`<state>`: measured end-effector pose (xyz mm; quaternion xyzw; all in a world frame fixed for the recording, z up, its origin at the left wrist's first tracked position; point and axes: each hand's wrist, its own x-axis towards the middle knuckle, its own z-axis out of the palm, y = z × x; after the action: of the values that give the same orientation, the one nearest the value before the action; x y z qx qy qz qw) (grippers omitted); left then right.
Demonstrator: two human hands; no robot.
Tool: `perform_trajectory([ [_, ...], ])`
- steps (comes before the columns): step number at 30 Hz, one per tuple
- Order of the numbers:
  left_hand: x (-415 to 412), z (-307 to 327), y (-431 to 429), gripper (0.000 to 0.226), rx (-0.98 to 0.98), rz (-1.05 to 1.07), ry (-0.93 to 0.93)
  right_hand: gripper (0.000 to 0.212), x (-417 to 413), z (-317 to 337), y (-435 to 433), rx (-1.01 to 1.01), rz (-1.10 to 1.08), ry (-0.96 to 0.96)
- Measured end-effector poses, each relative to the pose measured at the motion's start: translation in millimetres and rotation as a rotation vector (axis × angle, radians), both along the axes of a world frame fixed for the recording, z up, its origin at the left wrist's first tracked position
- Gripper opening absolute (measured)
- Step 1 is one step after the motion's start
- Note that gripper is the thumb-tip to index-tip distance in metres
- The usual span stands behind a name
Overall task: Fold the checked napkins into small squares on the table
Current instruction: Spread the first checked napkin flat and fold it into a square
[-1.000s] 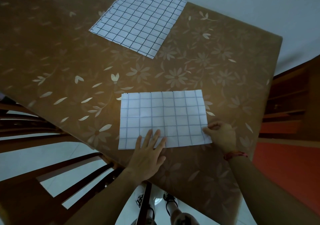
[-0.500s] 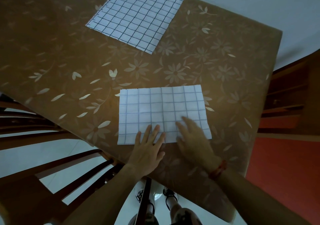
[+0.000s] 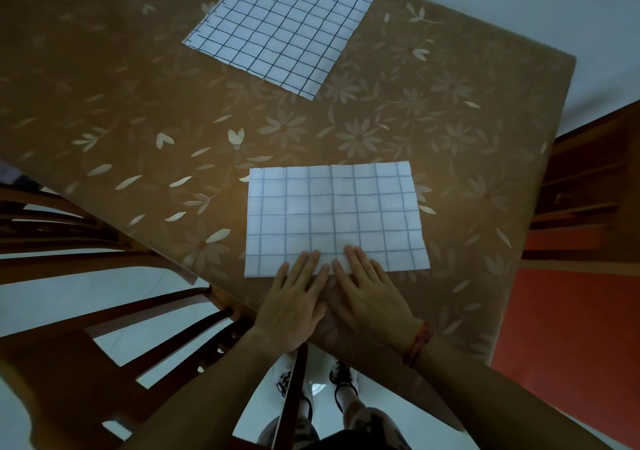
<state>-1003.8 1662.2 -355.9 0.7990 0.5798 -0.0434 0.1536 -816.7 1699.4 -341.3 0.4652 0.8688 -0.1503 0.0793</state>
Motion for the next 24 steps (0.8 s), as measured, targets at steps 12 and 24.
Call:
perform_trajectory([
  [12, -40.6, 2.5, -30.4, 0.076, -0.067, 0.155, 0.065, 0.075, 4.9, -0.7, -3.2, -0.027, -0.018, -0.043],
  [24, -57.0, 4.1, -45.1, 0.091, -0.132, 0.289, 0.055, 0.096, 76.0, 8.6, -6.1, -0.117, -0.295, -0.131],
])
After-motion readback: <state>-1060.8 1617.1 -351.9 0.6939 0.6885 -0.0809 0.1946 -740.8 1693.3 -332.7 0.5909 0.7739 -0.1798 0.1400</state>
